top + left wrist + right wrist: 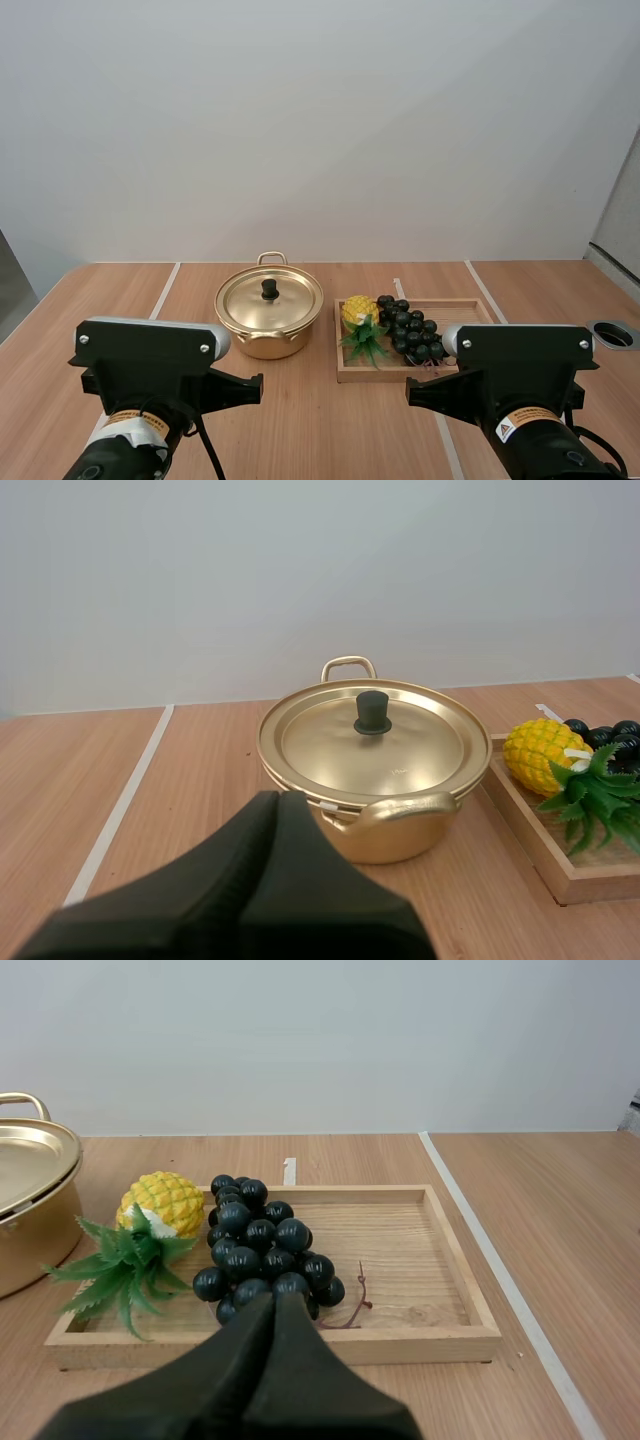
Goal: Open the pot, put the grape inside, and close it
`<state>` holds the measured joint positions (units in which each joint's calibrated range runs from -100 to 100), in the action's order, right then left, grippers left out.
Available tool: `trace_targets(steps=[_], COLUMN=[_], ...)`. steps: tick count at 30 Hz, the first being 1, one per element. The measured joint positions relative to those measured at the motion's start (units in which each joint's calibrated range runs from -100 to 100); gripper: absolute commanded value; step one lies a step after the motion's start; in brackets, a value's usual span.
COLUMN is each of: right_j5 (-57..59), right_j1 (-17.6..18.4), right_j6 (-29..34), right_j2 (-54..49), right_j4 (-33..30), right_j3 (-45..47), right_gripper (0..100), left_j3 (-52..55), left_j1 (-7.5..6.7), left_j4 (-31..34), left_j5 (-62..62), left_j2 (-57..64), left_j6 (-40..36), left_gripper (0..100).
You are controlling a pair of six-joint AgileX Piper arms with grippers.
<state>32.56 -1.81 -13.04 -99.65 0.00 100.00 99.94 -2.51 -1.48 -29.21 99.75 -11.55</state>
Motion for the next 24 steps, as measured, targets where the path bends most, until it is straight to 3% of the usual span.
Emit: trace_targets(steps=[1,3,5,24], right_j5=[0.0,0.0,0.0,0.0], right_j1=[0.0,0.0,0.0,0.0], right_j6=[0.0,0.0,0.0,0.0], right_j2=[0.0,0.0,0.0,0.0], right_j4=[0.0,0.0,0.0,0.0], right_j3=[0.0,0.0,0.0,0.0], right_gripper=[0,0,0,0], left_j3=[0.0,0.0,0.0,0.0], left_j1=[0.59,3.56,4.30,4.53], left_j4=[-0.2,-0.3,-0.3,-0.3], left_j5=[0.0,0.0,0.2,0.6], left_j2=[0.0,0.0,0.0,0.0], left_j6=[0.1,0.0,0.0,0.0], left_gripper=[0,0,0,0])
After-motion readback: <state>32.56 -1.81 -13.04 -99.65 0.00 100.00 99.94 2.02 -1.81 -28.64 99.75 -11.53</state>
